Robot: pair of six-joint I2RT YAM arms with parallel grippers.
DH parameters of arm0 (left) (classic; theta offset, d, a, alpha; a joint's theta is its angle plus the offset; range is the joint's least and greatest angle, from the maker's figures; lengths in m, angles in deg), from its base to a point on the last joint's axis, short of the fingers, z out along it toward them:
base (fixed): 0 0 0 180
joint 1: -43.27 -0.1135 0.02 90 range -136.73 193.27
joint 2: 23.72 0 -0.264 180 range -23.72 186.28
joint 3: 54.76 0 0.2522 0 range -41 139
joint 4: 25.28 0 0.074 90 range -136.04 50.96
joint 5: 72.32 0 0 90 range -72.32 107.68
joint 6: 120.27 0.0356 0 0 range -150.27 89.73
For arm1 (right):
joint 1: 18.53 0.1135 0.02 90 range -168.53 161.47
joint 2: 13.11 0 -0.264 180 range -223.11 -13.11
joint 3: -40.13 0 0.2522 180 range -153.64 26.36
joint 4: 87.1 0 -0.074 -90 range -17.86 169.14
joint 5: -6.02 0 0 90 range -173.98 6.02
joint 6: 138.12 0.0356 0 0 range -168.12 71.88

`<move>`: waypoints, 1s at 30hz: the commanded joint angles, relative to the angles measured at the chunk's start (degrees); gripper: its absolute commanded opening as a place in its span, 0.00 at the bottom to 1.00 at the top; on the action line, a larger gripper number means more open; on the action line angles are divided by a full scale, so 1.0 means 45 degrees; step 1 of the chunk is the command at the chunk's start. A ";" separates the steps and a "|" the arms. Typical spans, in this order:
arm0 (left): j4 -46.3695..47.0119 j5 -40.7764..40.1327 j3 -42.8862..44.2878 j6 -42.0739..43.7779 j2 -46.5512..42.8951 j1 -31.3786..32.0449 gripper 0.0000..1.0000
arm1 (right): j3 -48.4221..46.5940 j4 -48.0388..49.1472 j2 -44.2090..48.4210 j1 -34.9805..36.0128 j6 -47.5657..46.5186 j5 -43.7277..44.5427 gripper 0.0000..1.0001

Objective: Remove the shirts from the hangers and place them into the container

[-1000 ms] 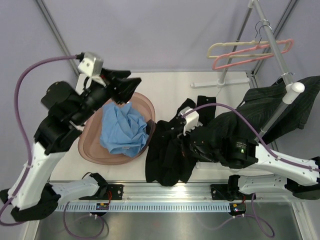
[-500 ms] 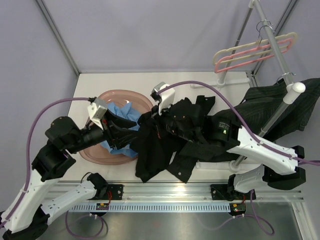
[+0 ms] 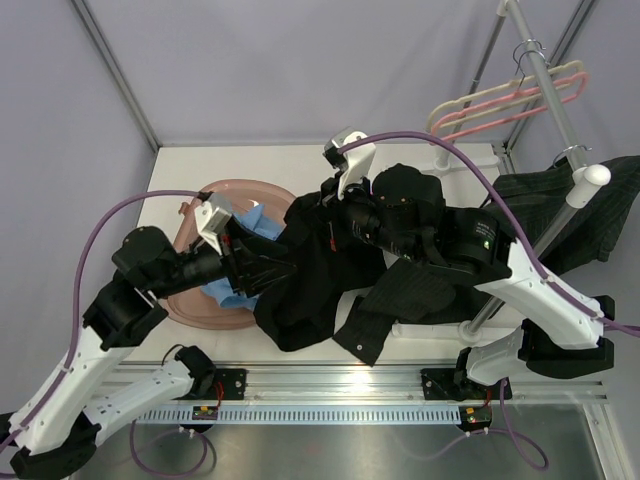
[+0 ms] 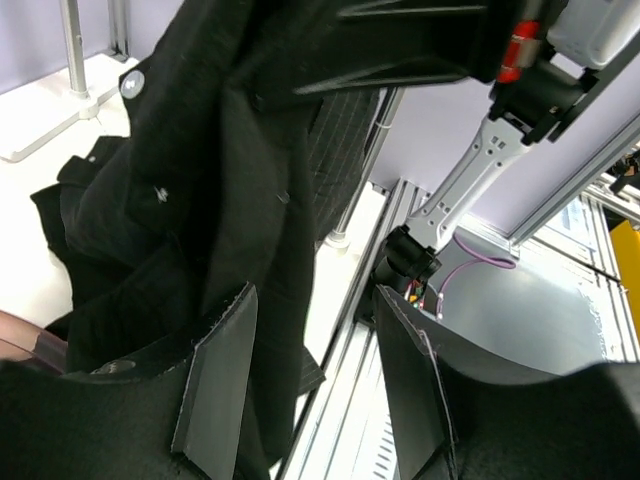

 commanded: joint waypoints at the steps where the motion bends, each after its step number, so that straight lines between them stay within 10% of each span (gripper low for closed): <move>1: 0.1028 -0.0132 0.0058 0.0077 0.0697 0.0241 0.53 | -0.0595 -0.0045 0.0136 -0.0068 -0.0394 -0.0598 0.00; 15: -0.1296 -0.2478 0.3105 0.1914 0.0524 0.0867 0.50 | -0.0204 -0.0378 0.0722 -0.0068 -0.0668 -0.0539 0.00; 30: 0.1066 -0.1170 0.1465 0.1172 0.2123 0.1354 0.49 | -0.0790 -0.0769 0.0839 -0.0048 -0.0590 -0.0969 0.00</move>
